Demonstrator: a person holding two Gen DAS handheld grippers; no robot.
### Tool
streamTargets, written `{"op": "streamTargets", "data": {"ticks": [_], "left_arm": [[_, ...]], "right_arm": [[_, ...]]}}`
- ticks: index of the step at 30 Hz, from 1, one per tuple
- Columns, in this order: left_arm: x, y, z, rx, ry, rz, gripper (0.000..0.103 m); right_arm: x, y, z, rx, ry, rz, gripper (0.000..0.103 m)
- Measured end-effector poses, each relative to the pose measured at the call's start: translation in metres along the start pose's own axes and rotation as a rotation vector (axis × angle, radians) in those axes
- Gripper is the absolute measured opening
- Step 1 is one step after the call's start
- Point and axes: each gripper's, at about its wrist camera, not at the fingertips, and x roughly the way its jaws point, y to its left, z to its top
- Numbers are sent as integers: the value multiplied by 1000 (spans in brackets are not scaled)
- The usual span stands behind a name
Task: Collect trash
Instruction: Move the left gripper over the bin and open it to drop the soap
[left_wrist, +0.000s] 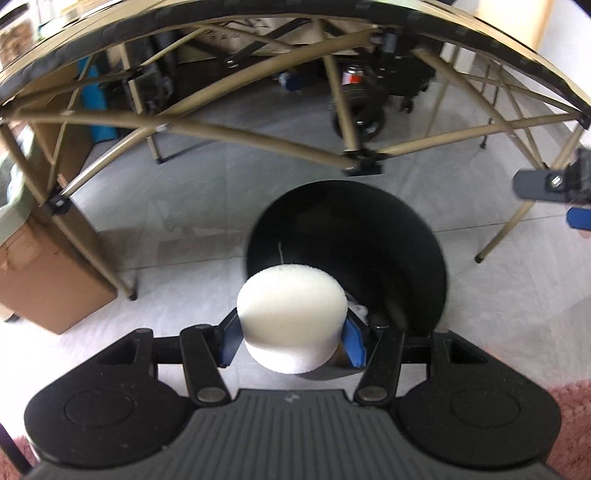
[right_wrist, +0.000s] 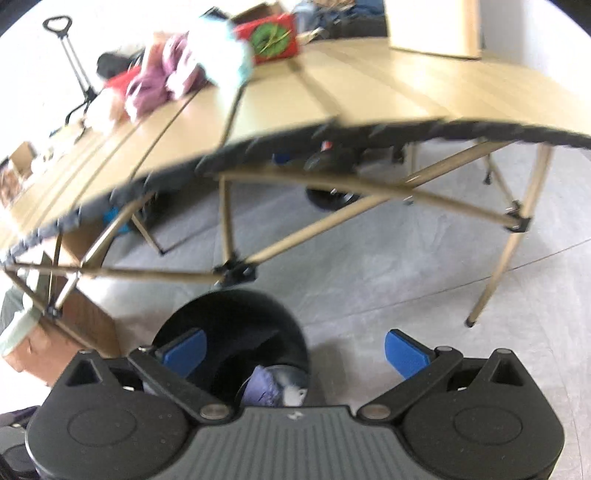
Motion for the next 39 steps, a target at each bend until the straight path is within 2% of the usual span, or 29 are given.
{"op": "streamTargets", "data": {"ticks": [9,15,28,39], "left_arm": [[16,-46,25,32,4,-17,56],[34,-63,39,31,38,-2,56],[73,-74,47,-56,163,16,56],[88,-72,44,-77,192,25,56]], "right_arm": [[-49,-60,15,129,-104,-42,103],[-59,-88,16,200,-129,-71,103],[-41,-76,15,166,-92,-77,103],[-18,-64,8,132,-49,-93,103]]}}
